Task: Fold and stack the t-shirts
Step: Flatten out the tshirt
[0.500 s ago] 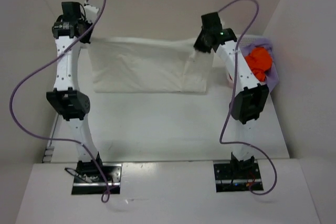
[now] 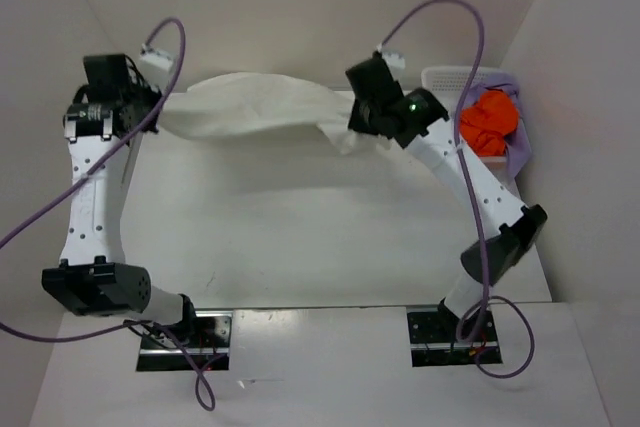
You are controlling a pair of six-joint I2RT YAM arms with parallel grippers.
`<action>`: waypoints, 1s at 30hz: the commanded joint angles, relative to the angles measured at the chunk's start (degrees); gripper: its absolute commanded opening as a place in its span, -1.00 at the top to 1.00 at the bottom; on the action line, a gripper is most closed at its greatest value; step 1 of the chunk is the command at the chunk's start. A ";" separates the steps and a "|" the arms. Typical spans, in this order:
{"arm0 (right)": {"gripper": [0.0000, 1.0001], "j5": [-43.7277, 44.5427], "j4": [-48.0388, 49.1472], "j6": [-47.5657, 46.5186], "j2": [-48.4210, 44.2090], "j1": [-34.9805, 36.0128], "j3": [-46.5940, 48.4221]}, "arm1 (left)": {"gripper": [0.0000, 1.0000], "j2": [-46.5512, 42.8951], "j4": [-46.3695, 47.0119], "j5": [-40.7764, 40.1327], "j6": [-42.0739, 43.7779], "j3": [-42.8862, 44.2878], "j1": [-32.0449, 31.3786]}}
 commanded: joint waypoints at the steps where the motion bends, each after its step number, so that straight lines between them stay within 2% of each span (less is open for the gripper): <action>1: 1.00 -3.60 10.64 4.67 -10.98 -1.86 -28.23 | 1.00 -6.88 3.24 0.44 2.75 -18.34 -1.65; 2: 1.00 -6.59 16.07 5.55 -17.02 -2.56 -39.70 | 1.00 -8.38 3.24 0.44 2.75 -22.04 -1.66; 3: 0.97 -10.45 17.86 6.95 -19.17 -2.57 -44.17 | 1.00 -10.92 3.24 1.22 2.75 -28.95 -1.66; 5: 0.95 -12.76 19.54 8.36 -22.87 -1.79 -53.73 | 1.00 -14.09 3.24 1.75 2.75 -35.40 -1.13; 6: 0.95 -14.51 20.07 9.50 -23.49 -1.17 -56.23 | 1.00 -15.06 3.24 1.76 2.75 -41.00 -1.13; 10: 0.87 -18.04 20.60 13.11 -25.60 3.22 -68.52 | 1.00 -19.63 1.39 -0.61 5.90 -51.39 0.27; 13: 0.78 -20.76 21.22 15.75 -25.60 6.48 -72.93 | 1.00 -21.66 -0.28 -4.74 9.86 -56.34 0.27; 16: 0.61 -23.31 21.75 17.25 -23.15 8.06 -74.17 | 1.00 -22.80 -0.98 -7.29 10.92 -60.83 0.27; 18: 0.55 -24.54 21.22 17.86 -21.22 8.59 -74.89 | 1.00 -22.81 -0.98 -8.78 11.53 -60.83 0.80; 21: 0.34 -27.18 21.22 19.27 -20.51 9.90 -77.25 | 1.00 -23.33 -1.50 -11.59 12.23 -60.83 1.32; 24: -0.14 -30.69 21.22 19.80 -21.03 11.40 -78.31 | 1.00 -23.94 -2.99 -14.50 14.60 -60.83 2.03; 25: -0.41 -32.27 21.22 19.28 -21.56 12.01 -78.31 | 1.00 -23.95 -3.96 -15.46 15.92 -60.83 2.55; 26: -0.53 -32.81 20.35 18.57 -22.34 12.02 -77.62 | 1.00 -24.47 -5.10 -16.08 16.45 -60.83 2.56; 28: -0.62 -32.81 16.07 18.04 -26.71 12.72 -73.77 | 1.00 -24.48 -6.42 -16.61 17.24 -59.52 2.56; 30: -0.65 -24.58 11.31 18.65 -31.03 12.72 -69.55 | 1.00 -24.48 -7.75 -16.61 17.77 -59.52 2.56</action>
